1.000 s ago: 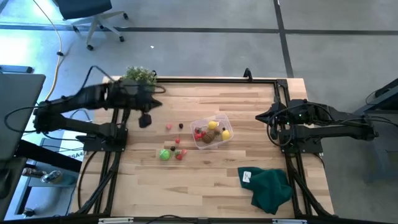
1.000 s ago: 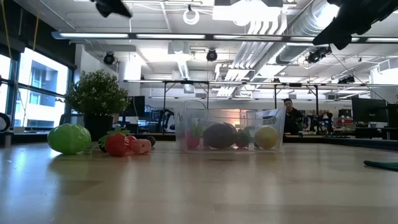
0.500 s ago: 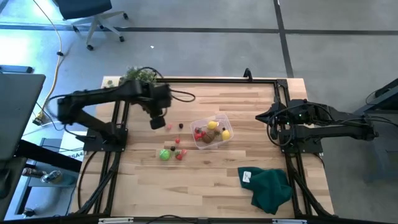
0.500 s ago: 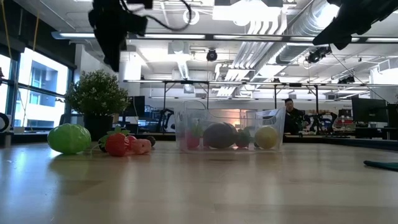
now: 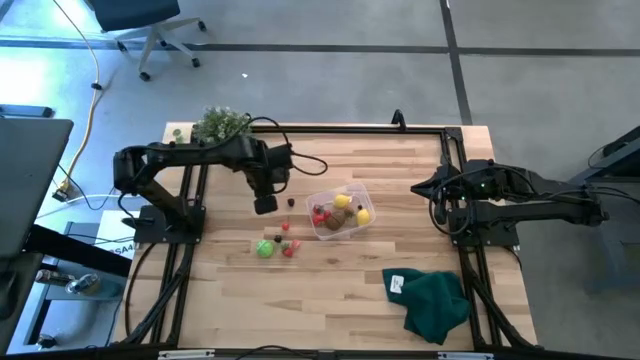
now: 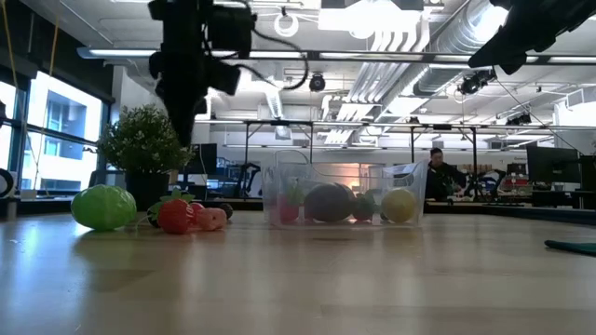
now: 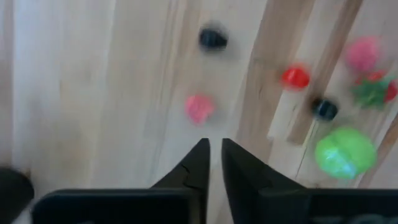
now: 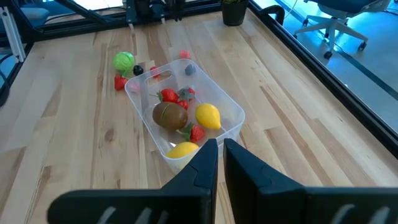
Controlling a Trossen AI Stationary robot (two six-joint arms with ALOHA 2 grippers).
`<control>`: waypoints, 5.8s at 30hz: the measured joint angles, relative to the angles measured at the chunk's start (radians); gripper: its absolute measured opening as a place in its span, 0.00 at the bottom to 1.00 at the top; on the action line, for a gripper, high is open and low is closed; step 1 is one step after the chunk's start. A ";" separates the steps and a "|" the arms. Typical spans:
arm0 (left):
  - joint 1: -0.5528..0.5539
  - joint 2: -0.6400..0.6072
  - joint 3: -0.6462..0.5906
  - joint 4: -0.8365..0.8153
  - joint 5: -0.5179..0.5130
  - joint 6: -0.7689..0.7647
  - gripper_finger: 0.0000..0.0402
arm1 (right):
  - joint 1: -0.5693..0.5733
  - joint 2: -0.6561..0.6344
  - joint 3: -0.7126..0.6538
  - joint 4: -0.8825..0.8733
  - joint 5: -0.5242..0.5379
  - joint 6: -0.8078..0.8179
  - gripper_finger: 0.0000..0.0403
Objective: Pick and placing Produce into tupperware
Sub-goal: Put the pink peach into the transparent bin
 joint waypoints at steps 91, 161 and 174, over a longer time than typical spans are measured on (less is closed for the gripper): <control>0.034 0.140 -0.291 0.442 0.030 -0.222 0.30 | 0.000 0.000 0.000 0.000 0.000 0.002 0.05; -0.156 0.303 0.152 0.691 0.267 0.329 0.30 | 0.000 0.000 0.000 0.000 -0.004 0.002 0.05; -0.156 0.369 0.153 0.641 0.141 0.349 0.30 | 0.000 0.000 0.000 0.000 -0.004 0.002 0.05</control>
